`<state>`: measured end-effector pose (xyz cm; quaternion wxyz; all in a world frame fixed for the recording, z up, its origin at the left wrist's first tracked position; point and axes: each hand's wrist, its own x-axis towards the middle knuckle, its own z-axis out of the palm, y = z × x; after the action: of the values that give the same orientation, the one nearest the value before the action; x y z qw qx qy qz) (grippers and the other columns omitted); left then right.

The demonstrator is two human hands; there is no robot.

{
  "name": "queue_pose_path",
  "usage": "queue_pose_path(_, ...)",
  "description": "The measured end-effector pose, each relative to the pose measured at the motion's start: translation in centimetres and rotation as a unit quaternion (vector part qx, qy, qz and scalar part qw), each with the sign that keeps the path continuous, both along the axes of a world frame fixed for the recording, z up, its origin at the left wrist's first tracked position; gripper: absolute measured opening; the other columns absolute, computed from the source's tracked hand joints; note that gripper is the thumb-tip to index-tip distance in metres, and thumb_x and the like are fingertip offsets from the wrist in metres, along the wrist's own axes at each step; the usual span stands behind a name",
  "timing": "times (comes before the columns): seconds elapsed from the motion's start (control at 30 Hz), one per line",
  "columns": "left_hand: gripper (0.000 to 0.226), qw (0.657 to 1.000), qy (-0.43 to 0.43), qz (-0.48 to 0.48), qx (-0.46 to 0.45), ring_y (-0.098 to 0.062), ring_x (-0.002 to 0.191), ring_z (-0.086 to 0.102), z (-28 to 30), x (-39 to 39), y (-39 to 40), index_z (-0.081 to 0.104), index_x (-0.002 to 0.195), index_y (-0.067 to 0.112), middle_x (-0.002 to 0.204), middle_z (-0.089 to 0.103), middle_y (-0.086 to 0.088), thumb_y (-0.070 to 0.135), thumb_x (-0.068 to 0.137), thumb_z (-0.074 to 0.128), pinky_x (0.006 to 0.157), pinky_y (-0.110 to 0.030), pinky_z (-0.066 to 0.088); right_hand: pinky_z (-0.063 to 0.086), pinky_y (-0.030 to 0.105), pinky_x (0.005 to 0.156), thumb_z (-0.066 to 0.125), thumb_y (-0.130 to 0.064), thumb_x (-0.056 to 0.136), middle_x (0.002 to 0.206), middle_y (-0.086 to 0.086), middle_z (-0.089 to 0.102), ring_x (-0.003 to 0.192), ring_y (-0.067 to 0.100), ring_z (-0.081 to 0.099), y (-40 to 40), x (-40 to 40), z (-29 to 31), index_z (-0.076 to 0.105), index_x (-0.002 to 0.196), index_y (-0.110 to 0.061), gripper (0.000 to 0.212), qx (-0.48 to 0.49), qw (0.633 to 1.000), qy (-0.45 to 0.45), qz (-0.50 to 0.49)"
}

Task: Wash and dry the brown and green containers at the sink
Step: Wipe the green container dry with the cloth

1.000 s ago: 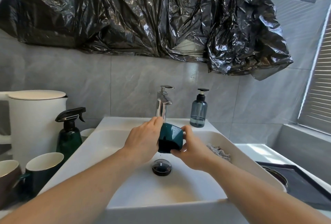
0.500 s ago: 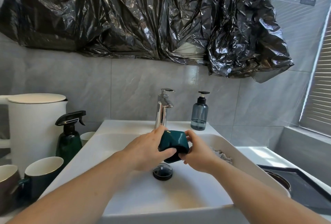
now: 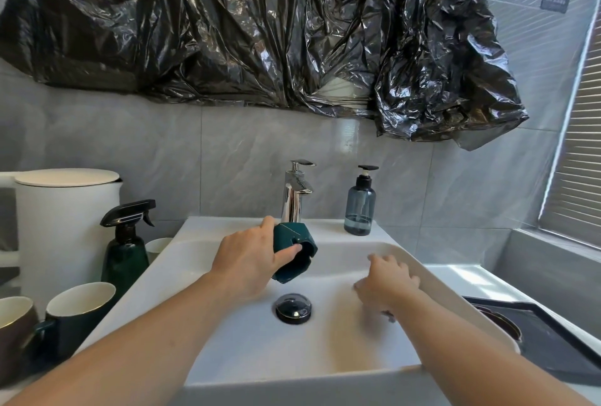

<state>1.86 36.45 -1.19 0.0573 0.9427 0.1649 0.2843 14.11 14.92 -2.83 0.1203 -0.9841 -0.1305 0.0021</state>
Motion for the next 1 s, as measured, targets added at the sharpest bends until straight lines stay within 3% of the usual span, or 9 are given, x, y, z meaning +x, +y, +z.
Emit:
queue_pose_path(0.17, 0.057, 1.000, -0.014, 0.019, 0.012, -0.029, 0.091, 0.068, 0.3, -0.2, -0.3, 0.045, 0.109, 0.024, 0.097, 0.071, 0.004, 0.080, 0.095, 0.039, 0.075, -0.038, 0.049, 0.057, 0.040, 0.093, 0.047, -0.012, 0.083, 0.132, -0.006, 0.062, 0.123, 0.026, 0.048, -0.6, 0.3, -0.6, 0.058, 0.126, -0.028, 0.047, -0.037, 0.999, 0.037, 0.005)
queue_pose_path(0.23, 0.059, 0.999, -0.014, 0.028, 0.018, -0.029, 0.091, 0.069, 0.3, -0.2, -0.4, 0.045, 0.108, 0.024, 0.096, 0.071, 0.004, 0.081, 0.094, 0.038, 0.074, -0.038, 0.049, 0.058, 0.034, 0.083, 0.053, -0.009, 0.082, 0.123, -0.001, 0.064, 0.115, 0.027, 0.058, -0.6, 0.3, -0.5, 0.062, 0.121, -0.020, 0.041, -0.043, 0.999, 0.007, 0.020)
queue_pose_path(0.3, 0.060, 0.999, -0.013, 0.040, 0.011, -0.029, 0.091, 0.068, 0.1, -0.2, -0.5, 0.047, 0.108, 0.024, 0.096, 0.071, 0.003, 0.081, 0.094, 0.036, 0.073, -0.038, 0.047, 0.057, 0.033, 0.084, 0.056, -0.016, 0.091, 0.118, 0.003, 0.065, 0.110, 0.027, 0.063, -0.4, -0.2, -0.1, 0.066, 0.121, -0.016, 0.032, -0.029, 0.999, -0.020, 0.041)
queue_pose_path(0.37, 0.061, 0.998, -0.020, 0.057, -0.027, -0.030, 0.095, 0.068, -0.2, 0.0, -0.6, 0.050, 0.110, 0.025, 0.101, 0.072, 0.001, 0.081, 0.095, 0.034, 0.076, -0.039, 0.049, 0.059, 0.036, 0.084, 0.050, -0.018, 0.098, 0.111, 0.007, 0.073, 0.103, 0.028, 0.067, -0.1, -0.8, 0.5, 0.068, 0.117, -0.014, 0.026, 0.063, 0.996, -0.012, 0.060)
queue_pose_path(0.5, 0.067, 0.983, -0.029, 0.101, -0.152, -0.031, 0.106, 0.065, -0.6, 0.7, 0.1, 0.056, 0.115, 0.021, 0.116, 0.070, -0.004, 0.081, 0.095, 0.032, 0.084, -0.039, 0.049, 0.059, 0.037, 0.046, 0.047, -0.004, 0.090, 0.068, 0.008, 0.076, 0.051, 0.027, 0.069, 2.0, -2.5, 2.7, 0.062, 0.110, -0.018, 0.029, 0.341, 0.934, 0.047, 0.095)
queue_pose_path(0.73, 0.081, 0.938, -0.069, 0.110, -0.321, -0.032, 0.113, 0.063, -0.7, 1.7, 1.5, 0.061, 0.132, 0.012, 0.130, 0.068, -0.011, 0.079, 0.095, 0.033, 0.094, -0.037, 0.051, 0.062, 0.034, 0.050, 0.063, -0.014, 0.094, 0.089, -0.005, 0.069, 0.056, 0.014, 0.069, 5.6, -4.4, 4.7, 0.060, 0.120, -0.026, 0.028, 0.416, 0.886, -0.054, 0.198)
queue_pose_path(0.8, 0.095, 0.916, -0.082, 0.087, -0.384, -0.036, 0.107, 0.068, -0.6, 1.9, 1.4, 0.066, 0.125, 0.012, 0.121, 0.071, -0.012, 0.088, 0.080, 0.031, 0.097, -0.042, 0.057, 0.061, 0.038, 0.050, 0.066, -0.016, 0.093, 0.090, -0.004, 0.069, 0.060, 0.016, 0.070, 6.1, -5.0, 3.7, 0.054, 0.118, -0.027, 0.030, 0.422, 0.877, -0.051, 0.224)
queue_pose_path(0.87, 0.102, 0.899, -0.094, 0.063, -0.423, -0.037, 0.100, 0.071, -0.8, 2.3, 1.4, 0.070, 0.116, 0.013, 0.112, 0.073, -0.013, 0.092, 0.065, 0.030, 0.090, -0.047, 0.061, 0.058, 0.030, 0.047, 0.070, -0.019, 0.091, 0.090, -0.007, 0.071, 0.058, 0.008, 0.068, 6.4, -5.0, 2.7, 0.056, 0.112, -0.026, 0.026, 0.407, 0.876, -0.066, 0.249)
queue_pose_path(1.0, 0.097, 0.889, -0.097, 0.037, -0.447, -0.036, 0.098, 0.072, -1.4, 3.0, 1.0, 0.072, 0.108, 0.013, 0.107, 0.075, -0.012, 0.092, 0.064, 0.037, 0.088, -0.049, 0.062, 0.054, 0.022, 0.046, 0.071, -0.022, 0.091, 0.089, -0.012, 0.070, 0.060, 0.004, 0.067, 6.5, -4.3, 2.2, 0.063, 0.107, -0.032, 0.021, 0.363, 0.890, -0.106, 0.255)
